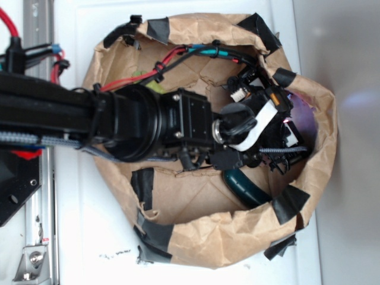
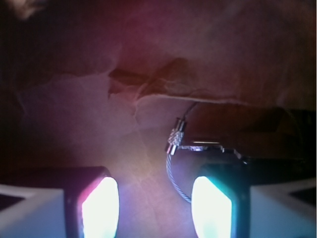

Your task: Grab the silver keys.

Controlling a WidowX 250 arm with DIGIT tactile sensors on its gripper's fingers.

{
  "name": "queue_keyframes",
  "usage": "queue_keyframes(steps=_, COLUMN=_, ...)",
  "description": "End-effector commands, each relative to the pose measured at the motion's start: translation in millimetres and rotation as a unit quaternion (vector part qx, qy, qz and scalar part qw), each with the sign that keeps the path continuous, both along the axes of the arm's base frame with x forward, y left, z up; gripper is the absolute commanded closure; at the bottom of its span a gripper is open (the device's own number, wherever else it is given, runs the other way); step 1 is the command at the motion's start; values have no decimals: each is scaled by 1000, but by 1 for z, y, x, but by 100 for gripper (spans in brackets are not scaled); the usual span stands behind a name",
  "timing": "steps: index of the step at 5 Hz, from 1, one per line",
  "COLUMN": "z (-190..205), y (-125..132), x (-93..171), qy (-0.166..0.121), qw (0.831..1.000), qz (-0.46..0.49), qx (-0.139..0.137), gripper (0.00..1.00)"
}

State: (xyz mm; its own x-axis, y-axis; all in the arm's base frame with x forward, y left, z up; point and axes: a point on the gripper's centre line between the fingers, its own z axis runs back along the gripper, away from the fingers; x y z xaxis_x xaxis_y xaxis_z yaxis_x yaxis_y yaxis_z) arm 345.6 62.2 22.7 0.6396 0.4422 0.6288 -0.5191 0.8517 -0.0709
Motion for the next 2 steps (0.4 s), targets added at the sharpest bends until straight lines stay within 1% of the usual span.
queue_keyframes(steps=1, z=-18, y=25, x=3, qy=18, qw=998, qz=26, qx=46, gripper=0)
queue_keyframes(steps=2, z=-23, y=33, x=5, qy=16, qw=998, qz=33, qx=55, gripper=0)
